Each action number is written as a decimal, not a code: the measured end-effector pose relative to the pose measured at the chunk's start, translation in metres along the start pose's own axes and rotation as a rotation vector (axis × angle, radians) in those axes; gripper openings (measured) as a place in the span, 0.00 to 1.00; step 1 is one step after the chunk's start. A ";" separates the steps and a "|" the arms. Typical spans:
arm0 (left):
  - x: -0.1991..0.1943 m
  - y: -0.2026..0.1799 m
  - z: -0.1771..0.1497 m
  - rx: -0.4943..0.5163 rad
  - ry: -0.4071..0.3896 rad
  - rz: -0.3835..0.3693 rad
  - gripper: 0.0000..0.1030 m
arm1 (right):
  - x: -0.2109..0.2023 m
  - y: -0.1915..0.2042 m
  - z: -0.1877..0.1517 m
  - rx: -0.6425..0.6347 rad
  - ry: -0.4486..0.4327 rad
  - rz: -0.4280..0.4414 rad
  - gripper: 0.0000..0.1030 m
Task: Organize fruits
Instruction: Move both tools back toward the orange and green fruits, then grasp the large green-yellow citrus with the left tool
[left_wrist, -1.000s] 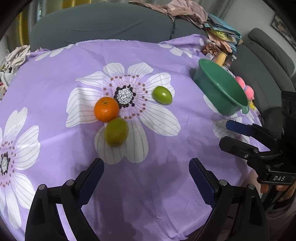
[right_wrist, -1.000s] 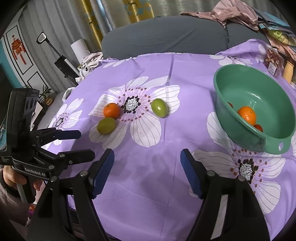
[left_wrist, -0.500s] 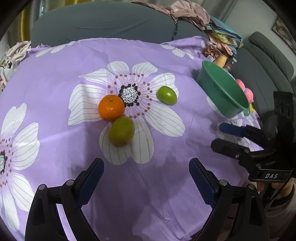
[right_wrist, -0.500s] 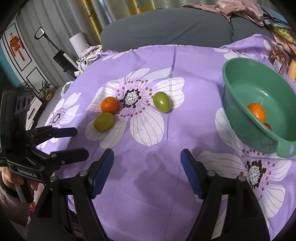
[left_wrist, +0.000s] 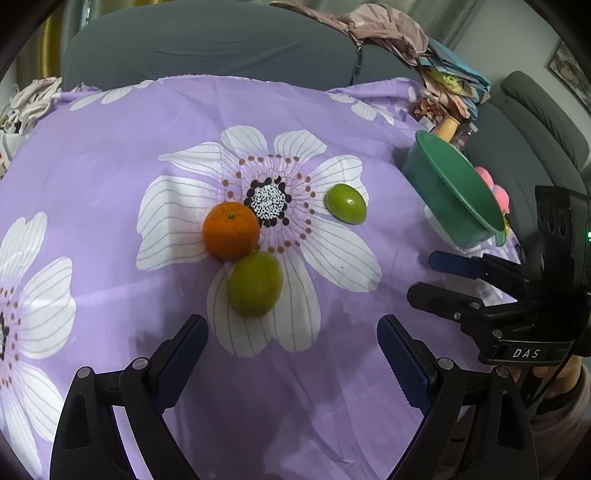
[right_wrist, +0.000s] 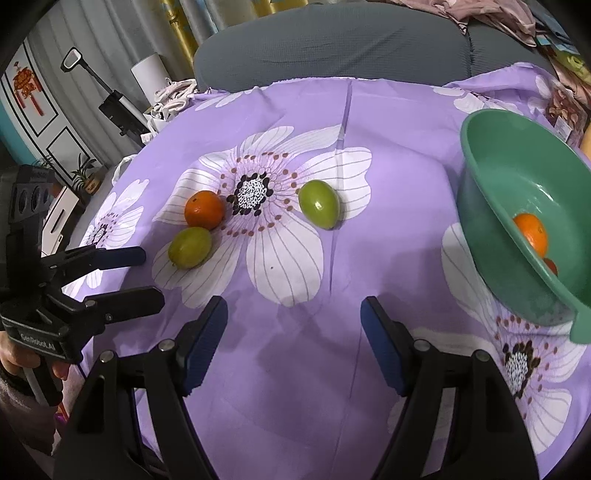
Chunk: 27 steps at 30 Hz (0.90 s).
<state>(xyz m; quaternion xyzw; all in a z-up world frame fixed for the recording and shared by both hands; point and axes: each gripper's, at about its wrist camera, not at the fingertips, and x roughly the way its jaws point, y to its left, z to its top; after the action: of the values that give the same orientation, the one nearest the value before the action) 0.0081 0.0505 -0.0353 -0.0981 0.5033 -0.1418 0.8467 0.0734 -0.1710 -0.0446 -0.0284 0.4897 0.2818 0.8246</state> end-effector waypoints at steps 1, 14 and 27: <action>0.001 0.001 0.001 -0.001 0.005 0.004 0.90 | 0.001 -0.001 0.002 0.000 0.000 0.001 0.72; 0.009 0.005 0.013 -0.003 -0.004 -0.007 0.83 | 0.015 -0.005 0.012 -0.001 0.015 0.024 0.72; 0.021 0.025 0.030 -0.085 0.042 -0.108 0.58 | 0.054 0.047 0.024 -0.109 0.096 0.237 0.62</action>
<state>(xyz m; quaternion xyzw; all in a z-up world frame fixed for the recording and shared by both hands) 0.0479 0.0672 -0.0459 -0.1578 0.5206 -0.1678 0.8221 0.0893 -0.0999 -0.0659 -0.0289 0.5126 0.4016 0.7584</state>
